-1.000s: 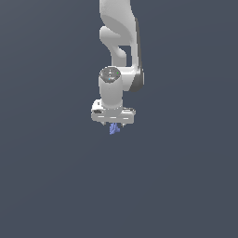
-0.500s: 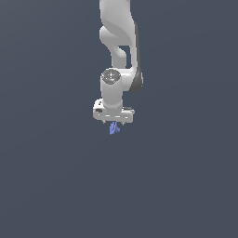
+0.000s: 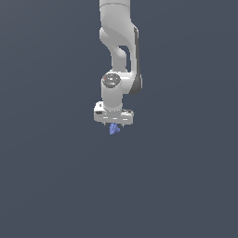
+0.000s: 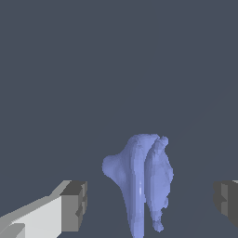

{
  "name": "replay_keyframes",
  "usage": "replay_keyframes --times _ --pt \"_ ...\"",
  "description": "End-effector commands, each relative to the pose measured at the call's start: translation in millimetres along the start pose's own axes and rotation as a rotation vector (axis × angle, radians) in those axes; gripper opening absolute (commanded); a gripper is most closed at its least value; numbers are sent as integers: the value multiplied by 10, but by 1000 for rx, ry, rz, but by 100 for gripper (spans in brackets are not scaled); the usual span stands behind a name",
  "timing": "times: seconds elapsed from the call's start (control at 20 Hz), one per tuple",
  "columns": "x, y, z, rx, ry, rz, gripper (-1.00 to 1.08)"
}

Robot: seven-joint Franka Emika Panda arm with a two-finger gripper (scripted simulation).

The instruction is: Pick up the object and move it to a goal position.

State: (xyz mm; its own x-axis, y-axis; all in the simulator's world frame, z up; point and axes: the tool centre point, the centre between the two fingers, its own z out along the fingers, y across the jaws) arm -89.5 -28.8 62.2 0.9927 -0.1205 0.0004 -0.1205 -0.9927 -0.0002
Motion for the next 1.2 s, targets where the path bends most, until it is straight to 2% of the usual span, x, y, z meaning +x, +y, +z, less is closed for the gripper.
replay_keyframes --times 0.0,0.45,0.5,1.15 --pt "-10 1 120 0 -1 0 100" --pt "-9 2 337 0 0 1 100" --pt "-9 2 337 0 0 1 -100" --pt "2 -25 313 0 0 1 -100"
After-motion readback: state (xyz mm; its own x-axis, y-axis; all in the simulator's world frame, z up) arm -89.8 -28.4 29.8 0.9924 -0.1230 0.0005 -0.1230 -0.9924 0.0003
